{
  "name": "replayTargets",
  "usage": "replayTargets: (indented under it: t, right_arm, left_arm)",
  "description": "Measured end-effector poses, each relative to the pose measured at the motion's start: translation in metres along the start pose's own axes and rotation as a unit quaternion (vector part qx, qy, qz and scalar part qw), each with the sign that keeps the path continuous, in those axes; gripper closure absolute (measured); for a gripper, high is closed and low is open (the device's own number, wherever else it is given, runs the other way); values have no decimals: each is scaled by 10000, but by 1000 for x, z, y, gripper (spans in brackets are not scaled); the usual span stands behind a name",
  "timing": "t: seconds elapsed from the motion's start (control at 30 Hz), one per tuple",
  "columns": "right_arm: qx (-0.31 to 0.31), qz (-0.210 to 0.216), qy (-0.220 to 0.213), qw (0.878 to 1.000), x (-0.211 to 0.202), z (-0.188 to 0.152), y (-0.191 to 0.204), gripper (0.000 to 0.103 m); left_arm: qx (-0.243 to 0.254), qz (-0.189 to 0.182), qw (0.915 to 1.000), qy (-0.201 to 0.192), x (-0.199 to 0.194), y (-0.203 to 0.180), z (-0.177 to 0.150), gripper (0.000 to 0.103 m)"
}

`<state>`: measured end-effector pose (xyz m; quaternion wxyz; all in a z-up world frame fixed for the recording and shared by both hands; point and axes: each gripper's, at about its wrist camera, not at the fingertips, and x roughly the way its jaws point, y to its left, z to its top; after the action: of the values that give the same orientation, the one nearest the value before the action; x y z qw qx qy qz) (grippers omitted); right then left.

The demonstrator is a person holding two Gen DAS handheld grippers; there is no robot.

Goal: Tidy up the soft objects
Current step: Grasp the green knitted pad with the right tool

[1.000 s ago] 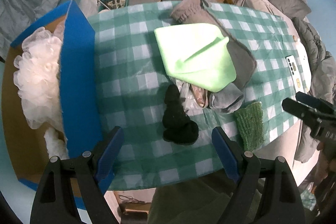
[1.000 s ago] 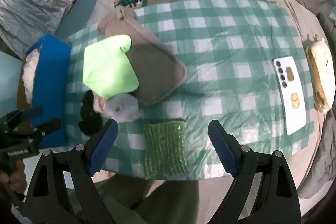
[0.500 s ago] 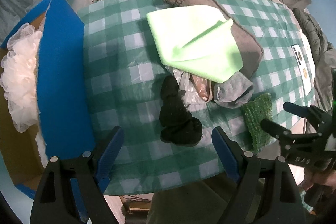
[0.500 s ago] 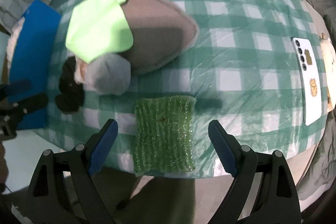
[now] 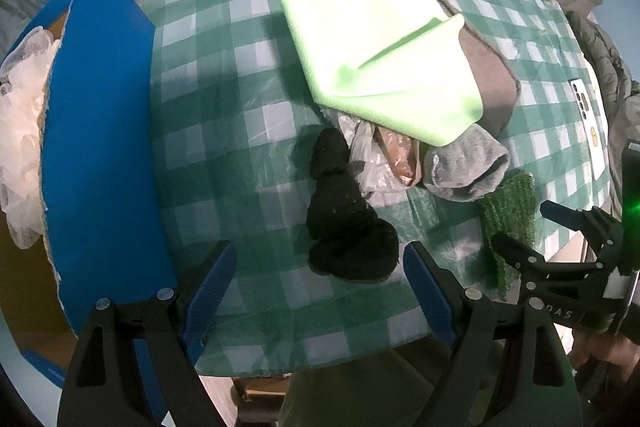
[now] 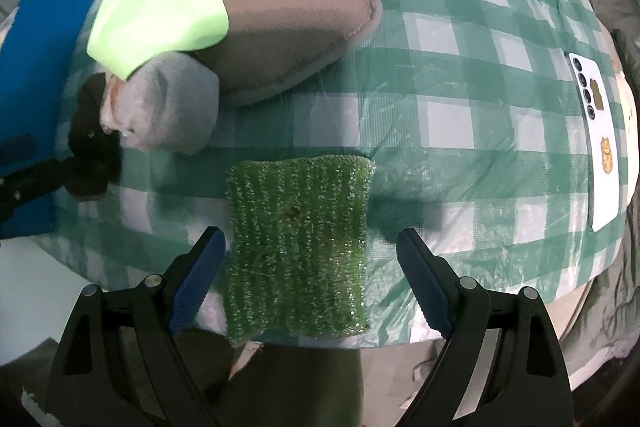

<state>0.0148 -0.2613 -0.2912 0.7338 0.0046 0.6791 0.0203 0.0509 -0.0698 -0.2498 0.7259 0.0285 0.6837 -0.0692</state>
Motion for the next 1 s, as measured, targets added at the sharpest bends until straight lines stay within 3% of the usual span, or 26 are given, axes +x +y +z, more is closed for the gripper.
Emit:
replayTargets:
  t: [0.13, 0.27, 0.37, 0.43, 0.53, 0.87, 0.93, 1.0]
  right_arm:
    - [-139, -132, 60, 9998, 6, 3, 2, 19]
    - [-241, -220, 1, 9995, 10, 0, 12, 29]
    - [-327, -248, -20, 9992, 8, -1, 20, 42]
    - [-363, -251, -22, 9990, 6, 1, 20, 61]
    - [-244, 6, -5, 9997, 0, 7, 13, 76]
    - [132, 517, -142, 9985, -14, 25, -18, 81]
    - [122, 607, -208, 9979, -18, 28, -20, 87]
    - [94, 667, -266, 9974, -26, 32, -24, 87]
  left_arm:
    - [-57, 23, 10000, 27, 4, 2, 2, 17]
    - [-172, -7, 9998, 86, 7, 4, 6, 17]
    - [-252, -15, 9997, 78, 8, 8, 10, 16]
    - [-272, -4, 9996, 76, 8, 9, 11, 17]
    - [-277, -37, 9996, 83, 10, 10, 15, 17]
    - [-356, 9, 9992, 178, 31, -5, 37, 17]
    - [-337, 34, 9992, 191, 36, -8, 40, 17]
    - [-295, 65, 9993, 204, 40, -11, 41, 17]
